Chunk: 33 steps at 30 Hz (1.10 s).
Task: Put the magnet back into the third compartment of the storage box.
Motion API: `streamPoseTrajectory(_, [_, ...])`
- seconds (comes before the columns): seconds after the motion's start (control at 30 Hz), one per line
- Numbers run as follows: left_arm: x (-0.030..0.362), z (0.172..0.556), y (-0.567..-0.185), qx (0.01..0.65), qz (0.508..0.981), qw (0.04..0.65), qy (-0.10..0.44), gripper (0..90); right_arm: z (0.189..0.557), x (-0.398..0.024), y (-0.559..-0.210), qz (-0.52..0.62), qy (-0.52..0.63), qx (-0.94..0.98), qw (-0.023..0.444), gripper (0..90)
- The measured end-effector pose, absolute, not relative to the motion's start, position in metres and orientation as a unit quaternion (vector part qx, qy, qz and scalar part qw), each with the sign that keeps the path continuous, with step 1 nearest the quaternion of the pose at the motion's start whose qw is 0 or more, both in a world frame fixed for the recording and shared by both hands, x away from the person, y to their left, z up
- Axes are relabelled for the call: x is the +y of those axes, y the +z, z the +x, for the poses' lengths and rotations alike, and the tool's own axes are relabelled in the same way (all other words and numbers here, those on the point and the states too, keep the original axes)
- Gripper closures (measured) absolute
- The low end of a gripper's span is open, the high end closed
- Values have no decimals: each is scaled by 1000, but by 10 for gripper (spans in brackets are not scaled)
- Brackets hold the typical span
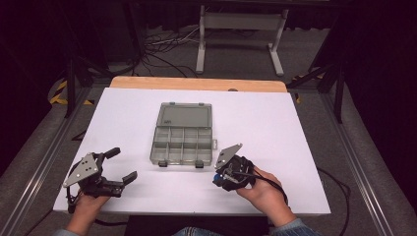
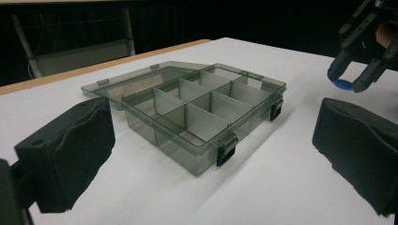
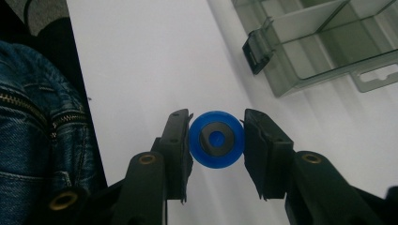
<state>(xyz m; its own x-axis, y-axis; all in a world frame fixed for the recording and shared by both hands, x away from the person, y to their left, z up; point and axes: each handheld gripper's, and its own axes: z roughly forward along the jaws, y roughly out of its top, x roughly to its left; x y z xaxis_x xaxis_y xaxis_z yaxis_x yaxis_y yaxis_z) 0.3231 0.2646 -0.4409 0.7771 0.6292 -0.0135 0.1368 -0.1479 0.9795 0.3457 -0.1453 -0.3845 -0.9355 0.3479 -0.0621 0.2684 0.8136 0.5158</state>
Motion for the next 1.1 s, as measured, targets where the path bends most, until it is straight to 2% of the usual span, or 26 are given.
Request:
streamPoseTrajectory(0.43, [265,322,-441,266,728,597,206,3,354,-146,-372,160,273,945,79,622])
streamPoseTrajectory(1.1, [265,322,-441,262,730,596,206,3,407,-116,-354,164,287,938,101,622])
